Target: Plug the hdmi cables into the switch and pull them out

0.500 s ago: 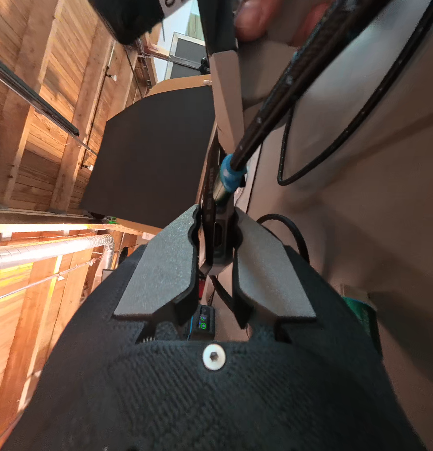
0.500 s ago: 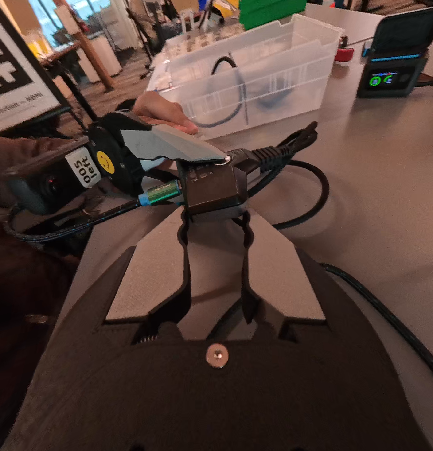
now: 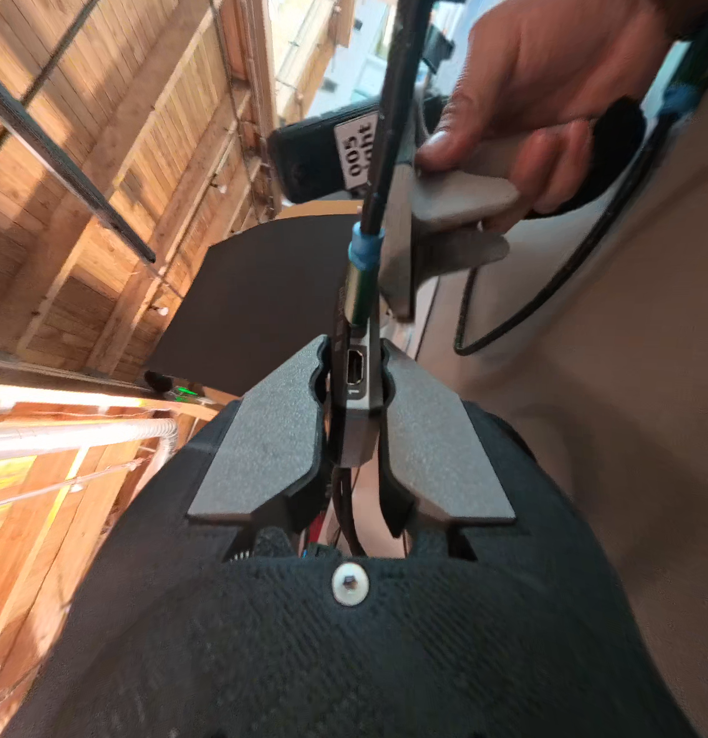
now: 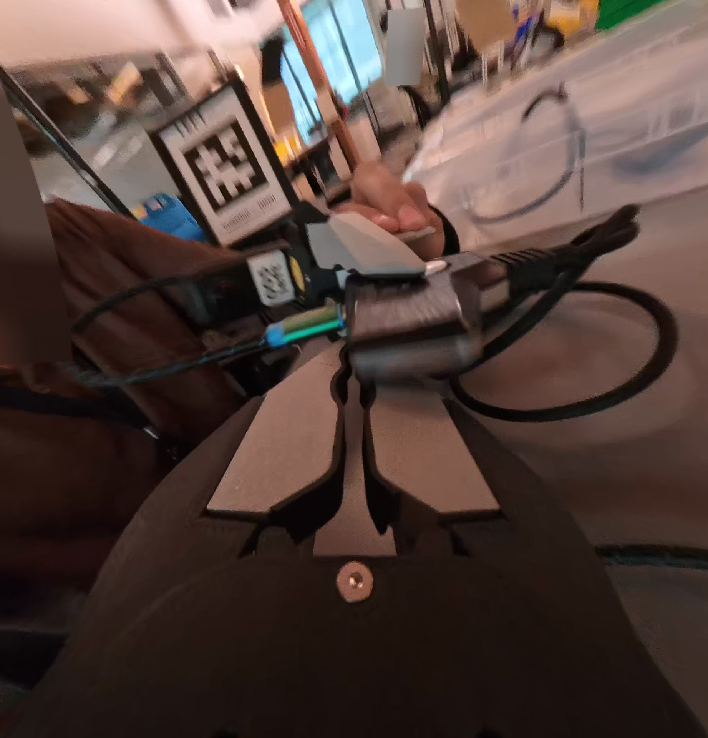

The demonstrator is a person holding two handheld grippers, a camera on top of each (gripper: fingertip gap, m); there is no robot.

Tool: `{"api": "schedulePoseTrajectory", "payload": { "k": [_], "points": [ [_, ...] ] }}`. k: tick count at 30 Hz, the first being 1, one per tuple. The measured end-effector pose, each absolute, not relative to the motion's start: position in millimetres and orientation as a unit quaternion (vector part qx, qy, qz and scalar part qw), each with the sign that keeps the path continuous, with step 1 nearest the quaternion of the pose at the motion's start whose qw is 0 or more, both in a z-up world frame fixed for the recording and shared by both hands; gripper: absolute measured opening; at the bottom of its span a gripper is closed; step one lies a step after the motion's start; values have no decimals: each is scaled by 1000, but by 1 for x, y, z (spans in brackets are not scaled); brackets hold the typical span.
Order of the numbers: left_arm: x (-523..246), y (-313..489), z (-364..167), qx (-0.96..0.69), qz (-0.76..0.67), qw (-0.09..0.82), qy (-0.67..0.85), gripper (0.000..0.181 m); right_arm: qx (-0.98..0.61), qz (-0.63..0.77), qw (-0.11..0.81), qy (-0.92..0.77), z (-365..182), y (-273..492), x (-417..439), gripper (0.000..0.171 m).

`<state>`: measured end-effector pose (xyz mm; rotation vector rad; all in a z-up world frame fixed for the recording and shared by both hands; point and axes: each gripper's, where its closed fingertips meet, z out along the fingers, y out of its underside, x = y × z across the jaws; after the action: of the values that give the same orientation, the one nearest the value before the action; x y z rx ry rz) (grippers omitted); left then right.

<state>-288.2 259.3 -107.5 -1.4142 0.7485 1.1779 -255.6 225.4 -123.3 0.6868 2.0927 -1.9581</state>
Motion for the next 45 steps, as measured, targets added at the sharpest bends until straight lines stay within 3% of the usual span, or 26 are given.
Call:
{"api": "schedulePoseTrajectory", "payload": {
  "k": [5,6,7,11,15,19,24,26,29,36,40,45],
  "points": [
    [-300,268,-121,-616,523,493,323,19,228,-527,67,816,-169,192,-253,0],
    [-303,267,-122,-621,515,497,319,19,240,-522,51,817,-168,195,-257,20],
    [-308,265,-122,-627,513,497,311,19,256,-514,33,818,-167,200,-260,25],
    [-329,257,-114,-632,525,499,277,20,364,-484,-112,788,-156,253,-282,24],
    [-348,256,-113,-649,514,506,242,19,495,-479,-206,695,-140,298,-296,62],
    [-359,255,-117,-661,508,502,231,19,561,-376,-229,701,-182,307,-298,60],
    [-362,252,-116,-659,506,508,226,20,544,-264,-183,775,-220,282,-290,21],
    [-364,250,-115,-660,506,509,221,20,483,-282,-94,824,-219,246,-261,6],
    [-364,246,-114,-659,506,511,222,19,407,-256,2,877,-220,230,-200,4],
    [-364,246,-112,-659,498,518,222,19,466,-140,-15,874,-206,291,-133,8],
    [-361,248,-116,-660,499,512,232,19,564,-181,-65,803,-192,306,-154,10],
    [-361,248,-114,-651,515,505,238,19,681,-323,-122,646,-184,323,-229,50]
  ]
}}
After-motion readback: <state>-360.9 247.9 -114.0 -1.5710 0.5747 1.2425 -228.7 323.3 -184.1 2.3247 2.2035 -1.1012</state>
